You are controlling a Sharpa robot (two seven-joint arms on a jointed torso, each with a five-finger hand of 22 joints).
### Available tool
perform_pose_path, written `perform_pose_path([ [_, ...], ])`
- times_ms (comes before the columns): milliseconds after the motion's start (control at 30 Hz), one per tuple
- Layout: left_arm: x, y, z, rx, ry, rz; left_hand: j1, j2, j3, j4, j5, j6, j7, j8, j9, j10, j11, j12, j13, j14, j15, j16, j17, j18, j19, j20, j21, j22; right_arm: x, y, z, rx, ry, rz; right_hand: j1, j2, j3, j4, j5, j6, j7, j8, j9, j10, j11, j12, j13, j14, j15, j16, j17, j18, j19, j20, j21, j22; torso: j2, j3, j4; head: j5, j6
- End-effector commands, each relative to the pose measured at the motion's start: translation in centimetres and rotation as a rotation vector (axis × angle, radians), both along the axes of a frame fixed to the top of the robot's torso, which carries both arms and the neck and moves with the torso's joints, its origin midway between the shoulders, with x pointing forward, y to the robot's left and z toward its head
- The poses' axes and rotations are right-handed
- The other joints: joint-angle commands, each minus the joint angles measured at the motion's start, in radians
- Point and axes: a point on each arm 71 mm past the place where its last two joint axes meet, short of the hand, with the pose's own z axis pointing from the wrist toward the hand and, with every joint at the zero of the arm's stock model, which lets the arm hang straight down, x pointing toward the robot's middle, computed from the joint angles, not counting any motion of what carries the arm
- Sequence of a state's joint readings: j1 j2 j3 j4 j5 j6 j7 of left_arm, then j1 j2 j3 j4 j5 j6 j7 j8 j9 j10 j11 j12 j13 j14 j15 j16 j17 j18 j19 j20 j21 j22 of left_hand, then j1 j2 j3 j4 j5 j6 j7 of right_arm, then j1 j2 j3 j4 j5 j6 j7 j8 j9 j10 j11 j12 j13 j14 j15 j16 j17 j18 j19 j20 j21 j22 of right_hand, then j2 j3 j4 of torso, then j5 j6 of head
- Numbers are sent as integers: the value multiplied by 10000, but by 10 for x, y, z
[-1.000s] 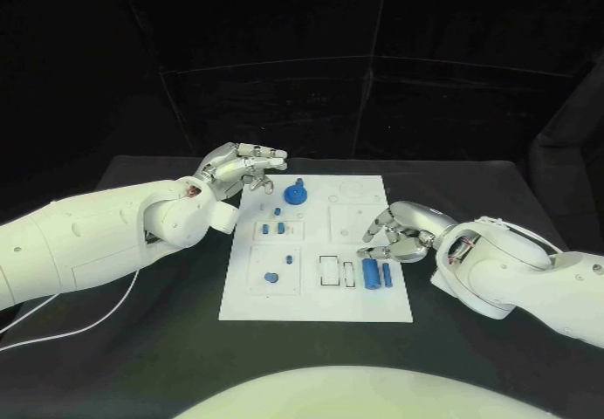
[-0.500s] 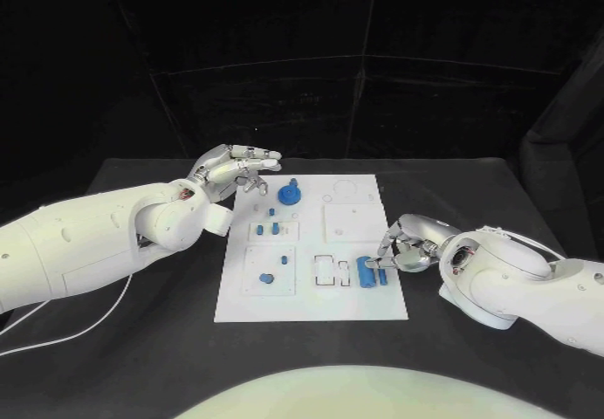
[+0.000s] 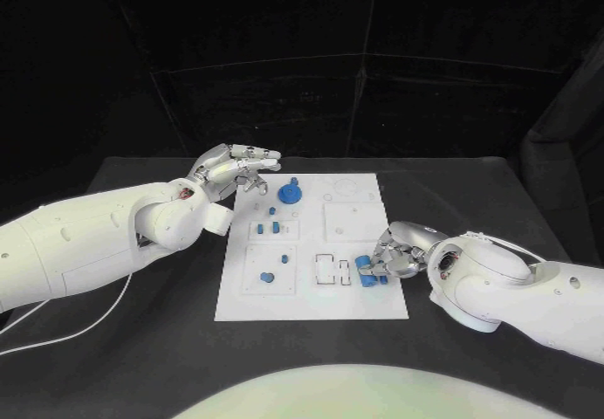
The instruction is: Assemble the parts on the task board
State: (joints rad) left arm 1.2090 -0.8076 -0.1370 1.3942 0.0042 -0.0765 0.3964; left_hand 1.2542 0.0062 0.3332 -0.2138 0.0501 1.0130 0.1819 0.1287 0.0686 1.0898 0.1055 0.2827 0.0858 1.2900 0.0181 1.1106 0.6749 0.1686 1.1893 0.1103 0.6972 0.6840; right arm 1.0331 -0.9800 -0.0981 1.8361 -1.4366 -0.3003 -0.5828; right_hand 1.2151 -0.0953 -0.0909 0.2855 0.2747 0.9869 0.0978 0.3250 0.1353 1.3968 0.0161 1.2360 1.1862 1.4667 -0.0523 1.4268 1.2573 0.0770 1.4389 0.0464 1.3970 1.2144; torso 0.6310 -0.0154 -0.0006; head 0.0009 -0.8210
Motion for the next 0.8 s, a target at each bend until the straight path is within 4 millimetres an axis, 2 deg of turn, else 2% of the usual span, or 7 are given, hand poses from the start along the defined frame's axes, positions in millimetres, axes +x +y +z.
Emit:
perform_pose_path([
  [33,0,-1,1,-114,-18,-120,-9,46,-76,1,-6,-93,0,42,-1,-57,-16,58,16,-69,-7,26,-11,134,-8,61,-32,-12,1,-2,-4,-598,75,37,40,38,-78,-1,37,-15,-38,32,11,-48,-41,47,0,531,-85,61,2,-79,53,-2,55,7,0,-4,12,-39,-2],
  [267,-1,-1,1,-115,-17,-117,-14,39,-89,3,-6,-102,2,54,1,-73,-13,84,22,-79,-4,27,-25,134,-8,64,-41,-18,1,5,-12,-876,188,225,132,67,-116,-21,64,-6,-46,78,35,-47,-47,48,27,537,-88,81,45,-88,65,0,75,51,-1,-2,-3,-17,-22],
  [600,-1,0,1,-110,-11,-106,-14,39,-89,3,-6,-102,2,54,1,-73,-13,84,22,-79,-4,27,-25,134,-8,64,-41,-18,0,14,-17,-804,107,421,360,197,-210,-50,193,105,-88,224,118,-5,-81,78,128,549,-110,126,135,-90,68,-10,87,76,-9,-10,-7,-75,-27],
  [800,-1,0,1,-114,-10,-111,-14,39,-89,3,-6,-102,2,54,1,-73,-13,84,22,-79,-4,27,-25,134,-8,64,-41,-18,0,15,-10,-13,-581,119,572,560,-272,-47,780,491,-233,481,327,150,-207,214,368,576,-209,208,304,-114,127,-93,164,223,-17,-4,-7,-65,-15],
])
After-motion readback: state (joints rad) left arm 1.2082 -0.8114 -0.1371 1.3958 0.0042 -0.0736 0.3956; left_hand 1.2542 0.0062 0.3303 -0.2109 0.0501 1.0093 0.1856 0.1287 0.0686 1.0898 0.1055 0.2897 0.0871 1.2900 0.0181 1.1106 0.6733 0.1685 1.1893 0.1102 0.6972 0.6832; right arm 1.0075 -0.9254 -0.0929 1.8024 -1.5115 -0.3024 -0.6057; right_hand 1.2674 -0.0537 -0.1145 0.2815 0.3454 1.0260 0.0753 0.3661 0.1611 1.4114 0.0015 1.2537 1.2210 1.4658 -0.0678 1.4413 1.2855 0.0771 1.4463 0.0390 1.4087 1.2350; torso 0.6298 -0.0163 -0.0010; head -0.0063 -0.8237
